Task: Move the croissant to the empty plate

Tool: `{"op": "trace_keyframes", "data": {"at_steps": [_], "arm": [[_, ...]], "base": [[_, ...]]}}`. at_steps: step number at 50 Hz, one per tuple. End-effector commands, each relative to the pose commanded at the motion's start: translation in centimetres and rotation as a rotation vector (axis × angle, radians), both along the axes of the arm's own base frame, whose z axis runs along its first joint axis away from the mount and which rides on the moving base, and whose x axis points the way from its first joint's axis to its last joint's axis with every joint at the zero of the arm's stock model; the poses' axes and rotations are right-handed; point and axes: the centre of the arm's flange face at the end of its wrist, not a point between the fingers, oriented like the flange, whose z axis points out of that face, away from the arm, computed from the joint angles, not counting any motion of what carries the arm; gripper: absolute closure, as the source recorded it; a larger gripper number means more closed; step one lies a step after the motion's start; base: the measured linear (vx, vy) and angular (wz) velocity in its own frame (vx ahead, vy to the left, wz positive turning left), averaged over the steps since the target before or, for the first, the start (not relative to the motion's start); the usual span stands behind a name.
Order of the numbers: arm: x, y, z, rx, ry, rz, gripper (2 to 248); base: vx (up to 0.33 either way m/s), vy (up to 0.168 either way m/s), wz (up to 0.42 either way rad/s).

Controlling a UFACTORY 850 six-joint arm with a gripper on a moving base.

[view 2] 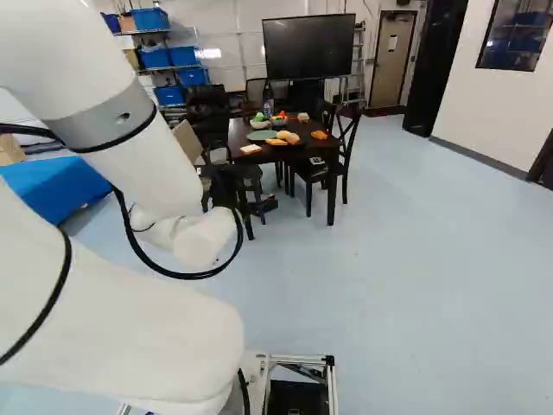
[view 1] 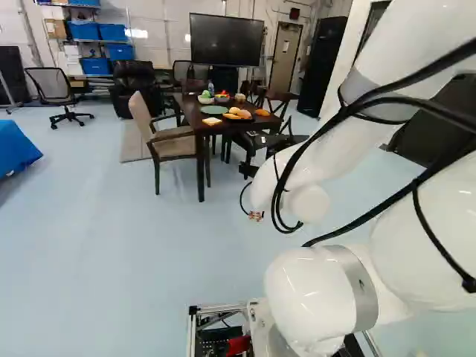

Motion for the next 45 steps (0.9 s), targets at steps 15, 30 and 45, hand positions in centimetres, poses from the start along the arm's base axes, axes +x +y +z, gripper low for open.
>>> {"op": "trace_keyframes", "data": {"at_steps": [15, 30, 45], "arm": [[0.0, 0.0, 0.0, 0.0, 0.0, 0.0, 3], [0.0, 0.0, 0.0, 0.0, 0.0, 0.0, 3], [0.0, 0.0, 0.0, 0.0, 0.0, 0.0, 3]], "base": [[0.168, -0.056, -0.06], [0.185, -0.058, -0.011], [0.183, -0.073, -0.003]]}}
